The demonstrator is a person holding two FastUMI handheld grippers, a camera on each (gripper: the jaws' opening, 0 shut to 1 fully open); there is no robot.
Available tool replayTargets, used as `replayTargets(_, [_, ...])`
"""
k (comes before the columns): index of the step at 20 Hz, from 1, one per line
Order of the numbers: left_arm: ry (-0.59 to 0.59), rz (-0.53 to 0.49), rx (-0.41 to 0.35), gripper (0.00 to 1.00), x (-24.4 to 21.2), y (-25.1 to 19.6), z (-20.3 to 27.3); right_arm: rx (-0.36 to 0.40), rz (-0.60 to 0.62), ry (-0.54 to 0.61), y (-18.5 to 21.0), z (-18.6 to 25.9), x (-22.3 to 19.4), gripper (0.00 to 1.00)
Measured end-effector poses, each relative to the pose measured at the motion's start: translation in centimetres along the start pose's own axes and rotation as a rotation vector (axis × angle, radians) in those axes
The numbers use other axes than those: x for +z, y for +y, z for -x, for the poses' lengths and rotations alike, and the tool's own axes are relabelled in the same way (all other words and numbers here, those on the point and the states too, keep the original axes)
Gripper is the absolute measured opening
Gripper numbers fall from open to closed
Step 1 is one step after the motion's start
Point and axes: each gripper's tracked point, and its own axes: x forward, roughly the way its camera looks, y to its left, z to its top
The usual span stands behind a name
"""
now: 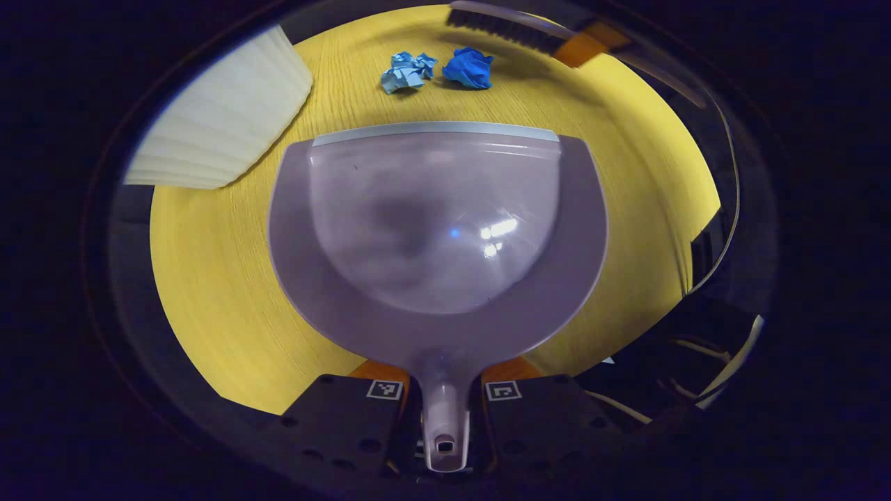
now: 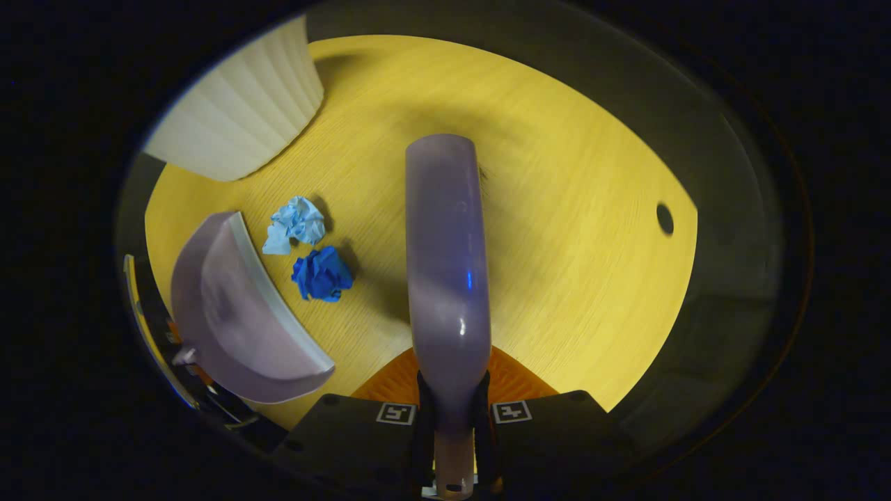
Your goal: Pick up the small broom and dustpan from the desktop, sweep the trash into the dustpan with the broom, and then empty the trash into the garbage bin.
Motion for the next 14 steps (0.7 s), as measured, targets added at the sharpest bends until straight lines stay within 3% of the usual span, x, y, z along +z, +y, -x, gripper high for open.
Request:
replayTargets(3, [-0.003,-0.005,-0.025,0.27,-0.4,-0.2,-0.1,0.054,0.092,0.021,0.8,1.0,2.9,0.25])
replayTargets(7, [0.001,-0.055,-0.009,0.27,-0.8,0.8,-0.4,0.123,0.294,0.103,2.5,2.4,1.3,0.26])
replayTargets(8, [0.005,-0.059,-0.011,0.27,-0.8,0.8,-0.2,0.162,0.343,0.137,2.8,2.9,0.8,0.26])
replayTargets(9, [0.0,-0.06,-0.014,0.29,-0.6,0.7,-0.1,0.214,0.376,0.155,2.9,3.3,0.1,0.19])
replayTargets(10, [-0.006,-0.064,-0.014,0.27,-0.7,0.8,-0.3,0.252,0.4,0.163,3.1,3.8,-0.2,0.26])
replayTargets(14, [-0.005,-0.144,-0.004,0.27,-1.5,1.1,-0.8,0.446,0.42,0.211,2.2,6.0,-0.7,0.26])
